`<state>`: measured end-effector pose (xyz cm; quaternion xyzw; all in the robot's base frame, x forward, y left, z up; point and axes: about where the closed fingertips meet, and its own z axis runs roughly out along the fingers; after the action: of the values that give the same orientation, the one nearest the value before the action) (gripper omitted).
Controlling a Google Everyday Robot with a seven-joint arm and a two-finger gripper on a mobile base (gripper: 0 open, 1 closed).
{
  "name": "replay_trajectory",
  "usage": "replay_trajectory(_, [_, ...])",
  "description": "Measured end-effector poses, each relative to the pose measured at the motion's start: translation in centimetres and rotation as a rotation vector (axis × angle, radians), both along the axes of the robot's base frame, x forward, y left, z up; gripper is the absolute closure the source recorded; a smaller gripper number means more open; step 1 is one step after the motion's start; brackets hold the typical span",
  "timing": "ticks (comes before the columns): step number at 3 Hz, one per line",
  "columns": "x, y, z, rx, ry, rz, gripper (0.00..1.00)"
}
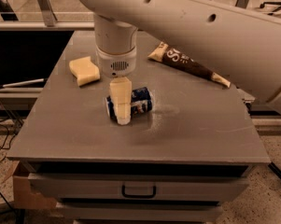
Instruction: Place pepsi can upright
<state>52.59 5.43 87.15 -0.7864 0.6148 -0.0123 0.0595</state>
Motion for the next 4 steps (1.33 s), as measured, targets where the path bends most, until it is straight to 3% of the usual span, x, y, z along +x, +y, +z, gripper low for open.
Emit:
replay_trajectory(1, [-0.6, 0.3, 0.0, 0.01, 0.011, -0.002, 0.0])
replay_trajectory(2, [-1.2, 0.3, -0.6, 0.033, 0.028, 0.006, 0.16])
replay_trajectory(4, [-2.2, -0.6, -2.5, 0.081, 0.074, 0.022, 0.62])
